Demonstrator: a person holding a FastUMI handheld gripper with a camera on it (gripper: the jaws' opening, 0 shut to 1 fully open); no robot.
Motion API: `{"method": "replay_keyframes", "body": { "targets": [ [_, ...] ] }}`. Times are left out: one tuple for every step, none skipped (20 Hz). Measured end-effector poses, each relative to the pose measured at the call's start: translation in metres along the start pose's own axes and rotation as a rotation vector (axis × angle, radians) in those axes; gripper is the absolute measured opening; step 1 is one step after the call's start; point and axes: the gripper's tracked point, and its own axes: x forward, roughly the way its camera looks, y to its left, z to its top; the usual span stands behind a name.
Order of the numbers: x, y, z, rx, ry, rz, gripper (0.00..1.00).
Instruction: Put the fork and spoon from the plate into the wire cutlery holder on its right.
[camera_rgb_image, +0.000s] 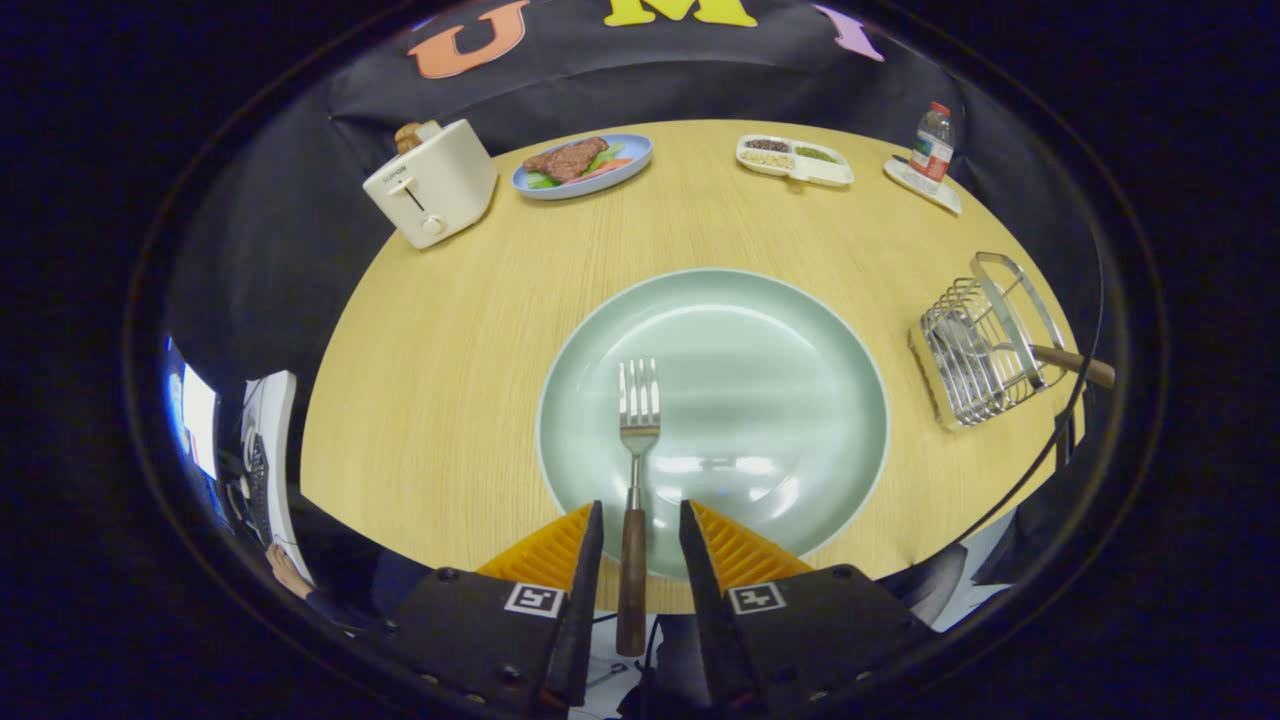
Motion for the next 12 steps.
{"method": "replay_keyframes", "body": {
  "targets": [
    [0.002, 0.0, -0.002, 0.006, 0.006, 0.005, 0.33],
    [0.004, 0.0, -0.004, 0.008, 0.018, 0.009, 0.28],
    [0.005, -0.004, -0.003, 0.02, 0.027, 0.009, 0.23],
    [0.005, -0.004, -0.003, 0.031, 0.028, -0.005, 0.18],
    [0.004, -0.005, -0.003, 0.025, 0.034, -0.003, 0.13],
    [0.007, -0.006, -0.004, 0.023, 0.033, -0.008, 0.12],
    [0.007, -0.009, -0.001, 0.033, 0.03, 0.001, 0.13],
    [0.006, -0.009, -0.003, 0.036, 0.032, -0.011, 0.05],
    [0.007, -0.01, -0.001, 0.033, 0.031, -0.013, 0.05],
    [0.007, -0.012, -0.001, 0.035, 0.029, -0.014, 0.05],
    [0.007, -0.014, 0.0, 0.038, 0.027, -0.012, 0.05],
    [0.005, -0.015, 0.001, 0.041, 0.026, -0.008, 0.05]
  ]
}}
